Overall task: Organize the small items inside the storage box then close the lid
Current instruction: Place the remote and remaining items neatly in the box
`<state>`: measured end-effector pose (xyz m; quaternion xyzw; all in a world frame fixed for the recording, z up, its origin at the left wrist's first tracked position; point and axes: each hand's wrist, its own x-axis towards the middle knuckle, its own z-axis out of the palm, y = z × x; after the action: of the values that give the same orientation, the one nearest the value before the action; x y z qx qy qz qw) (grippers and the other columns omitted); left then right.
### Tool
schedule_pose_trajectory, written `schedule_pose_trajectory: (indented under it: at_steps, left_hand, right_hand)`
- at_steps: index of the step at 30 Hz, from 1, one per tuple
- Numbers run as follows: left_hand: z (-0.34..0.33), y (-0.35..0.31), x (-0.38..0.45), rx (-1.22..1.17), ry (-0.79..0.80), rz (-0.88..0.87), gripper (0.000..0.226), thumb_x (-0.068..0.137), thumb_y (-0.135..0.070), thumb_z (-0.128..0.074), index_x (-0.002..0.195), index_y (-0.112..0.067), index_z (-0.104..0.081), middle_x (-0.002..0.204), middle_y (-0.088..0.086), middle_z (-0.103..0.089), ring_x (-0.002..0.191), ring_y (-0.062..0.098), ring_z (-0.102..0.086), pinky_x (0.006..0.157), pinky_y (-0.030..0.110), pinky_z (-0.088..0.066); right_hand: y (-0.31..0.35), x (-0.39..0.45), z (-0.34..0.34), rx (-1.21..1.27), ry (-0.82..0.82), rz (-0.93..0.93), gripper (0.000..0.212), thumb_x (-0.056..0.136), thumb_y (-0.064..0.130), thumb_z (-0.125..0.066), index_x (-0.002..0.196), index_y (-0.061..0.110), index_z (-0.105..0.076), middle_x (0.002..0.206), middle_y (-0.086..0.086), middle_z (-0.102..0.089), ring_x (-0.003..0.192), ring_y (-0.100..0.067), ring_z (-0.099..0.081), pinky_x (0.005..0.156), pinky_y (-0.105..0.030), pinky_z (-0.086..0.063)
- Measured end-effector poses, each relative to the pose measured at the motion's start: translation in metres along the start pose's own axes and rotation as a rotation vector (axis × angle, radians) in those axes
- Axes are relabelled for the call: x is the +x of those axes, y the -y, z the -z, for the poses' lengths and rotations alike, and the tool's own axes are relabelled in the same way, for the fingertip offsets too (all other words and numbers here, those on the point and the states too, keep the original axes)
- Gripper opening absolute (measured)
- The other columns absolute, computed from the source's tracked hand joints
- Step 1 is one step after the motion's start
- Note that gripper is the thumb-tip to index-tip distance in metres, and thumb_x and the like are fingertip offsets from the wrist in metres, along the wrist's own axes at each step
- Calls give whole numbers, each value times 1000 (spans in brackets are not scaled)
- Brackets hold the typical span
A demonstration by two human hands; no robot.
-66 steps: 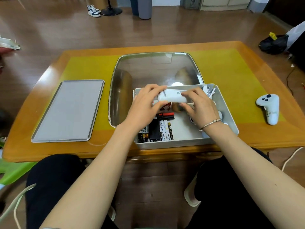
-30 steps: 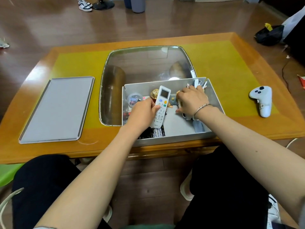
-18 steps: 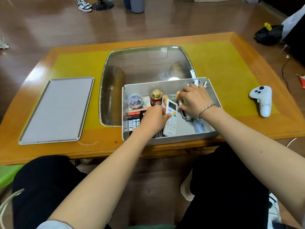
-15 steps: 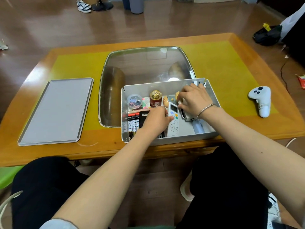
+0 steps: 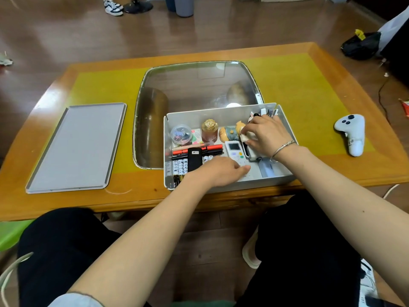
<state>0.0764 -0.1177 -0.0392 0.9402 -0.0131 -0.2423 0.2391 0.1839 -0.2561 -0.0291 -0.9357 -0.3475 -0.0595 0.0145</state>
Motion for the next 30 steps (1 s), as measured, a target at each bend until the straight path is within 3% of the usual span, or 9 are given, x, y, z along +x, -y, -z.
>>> schedule_pose_trajectory:
  at_steps: [2, 9, 14, 21, 30]
  left_hand:
    - [-3, 1, 1, 61, 44, 18, 69, 92, -68, -27, 126, -19, -60, 131, 11, -54, 123, 30, -45, 98, 41, -41]
    - [-11, 5, 3, 86, -28, 22, 77, 81, -82, -19, 146, -41, -28, 157, 6, -19, 142, 31, -13, 110, 50, -15]
    - [-9, 3, 5, 8, 67, -8, 81, 77, -86, -20, 144, -43, -33, 161, 3, -2, 147, 29, 0, 116, 51, -6]
    - [-2, 8, 2, 21, 80, -74, 73, 83, -80, -26, 139, -37, -45, 161, -1, -2, 147, 23, -6, 116, 49, -11]
    - [-3, 7, 4, 53, 96, -84, 74, 85, -78, -24, 145, -36, -36, 161, 4, 0, 147, 22, 3, 116, 50, -5]
  right_hand:
    - [-1, -2, 1, -5, 17, -4, 27, 83, 33, -64, 110, 28, -65, 108, -1, -60, 104, -25, -51, 84, -36, -30]
    - [-1, -7, 5, 30, 71, -35, 32, 84, 27, -63, 115, 28, -61, 115, 1, -58, 111, -23, -50, 91, -37, -30]
    - [-1, -16, 8, 88, 34, -66, 29, 87, 26, -59, 115, 26, -62, 119, 0, -57, 113, -24, -49, 89, -37, -30]
    - [-2, -35, 12, 142, 25, -138, 26, 87, 24, -56, 112, 27, -64, 119, 2, -57, 114, -23, -47, 91, -36, -28]
    - [6, -50, 2, 164, 3, -241, 26, 88, 20, -53, 112, 25, -63, 121, 3, -57, 118, -23, -43, 89, -36, -26]
